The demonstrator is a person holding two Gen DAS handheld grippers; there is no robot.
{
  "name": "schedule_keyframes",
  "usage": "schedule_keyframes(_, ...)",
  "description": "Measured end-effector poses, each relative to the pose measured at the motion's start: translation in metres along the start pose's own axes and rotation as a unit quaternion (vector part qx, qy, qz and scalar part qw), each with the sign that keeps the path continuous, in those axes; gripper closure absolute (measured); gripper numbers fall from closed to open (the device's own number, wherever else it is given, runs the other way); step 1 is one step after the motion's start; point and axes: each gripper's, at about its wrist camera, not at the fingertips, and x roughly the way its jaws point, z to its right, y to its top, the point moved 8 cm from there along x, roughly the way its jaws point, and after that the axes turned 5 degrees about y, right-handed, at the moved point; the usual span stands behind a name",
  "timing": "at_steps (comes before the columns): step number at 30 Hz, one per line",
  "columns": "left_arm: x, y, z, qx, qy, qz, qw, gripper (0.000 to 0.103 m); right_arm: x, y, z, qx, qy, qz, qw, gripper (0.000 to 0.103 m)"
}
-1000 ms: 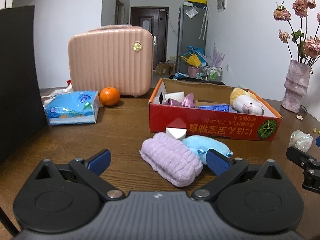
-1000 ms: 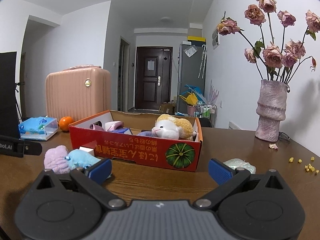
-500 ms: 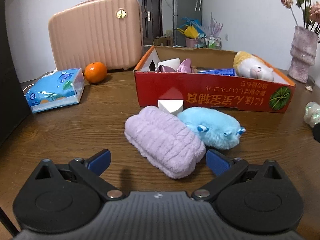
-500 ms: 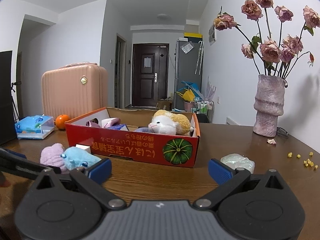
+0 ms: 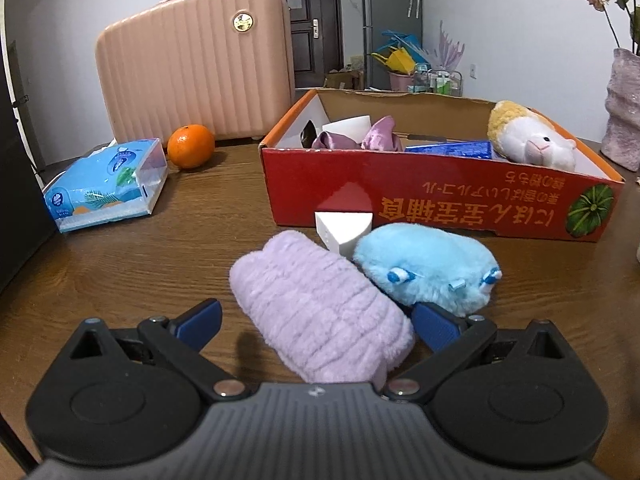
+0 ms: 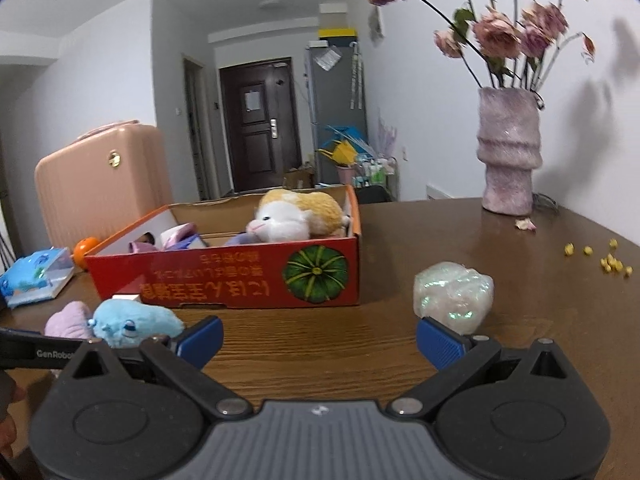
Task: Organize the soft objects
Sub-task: 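Close the left tool on the lavender towel roll, then grasp the light-blue plush with the right tool while the left tool holds the towel roll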
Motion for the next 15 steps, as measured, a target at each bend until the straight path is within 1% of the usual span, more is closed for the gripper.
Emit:
schedule_keyframes(2, 0.000, 0.000, -0.001, -0.003, -0.003, 0.001, 1.0000, 0.008, 0.000, 0.000, 0.002, 0.005, -0.002, 0.001, 1.000, 0.000)
schedule_keyframes(3, 0.000, 0.000, -0.001, -0.004, -0.007, 0.000, 1.0000, 0.019, 0.000, 0.000, 0.003, 0.006, -0.003, 0.001, 1.000, 0.000)
schedule_keyframes(4, 0.000, 0.000, -0.001, -0.005, -0.014, -0.003, 0.9999, 0.026, 0.000, 0.000, 0.003, 0.006, -0.003, 0.000, 1.000, 0.000)
schedule_keyframes(7, 0.000, -0.001, -0.001, -0.002, -0.021, -0.006, 0.9998, 0.041, 0.000, 0.000, 0.004, 0.007, -0.004, 0.000, 1.000, 0.000)
schedule_keyframes(8, -0.002, -0.001, -0.002, -0.001, -0.022, -0.003, 0.9998, 0.044, 0.000, 0.000, 0.005, 0.007, -0.005, 0.000, 1.000, 0.000)
schedule_keyframes(10, -0.006, 0.000, -0.004, -0.001, -0.024, 0.004, 0.9997, 0.054, 0.000, 0.001, 0.005, 0.009, -0.005, 0.001, 1.000, 0.000)
schedule_keyframes(15, -0.011, 0.000, -0.009, -0.001, -0.029, 0.009, 0.9995, 0.063, 0.002, -0.001, 0.004, 0.009, -0.003, -0.007, 1.000, 0.000)
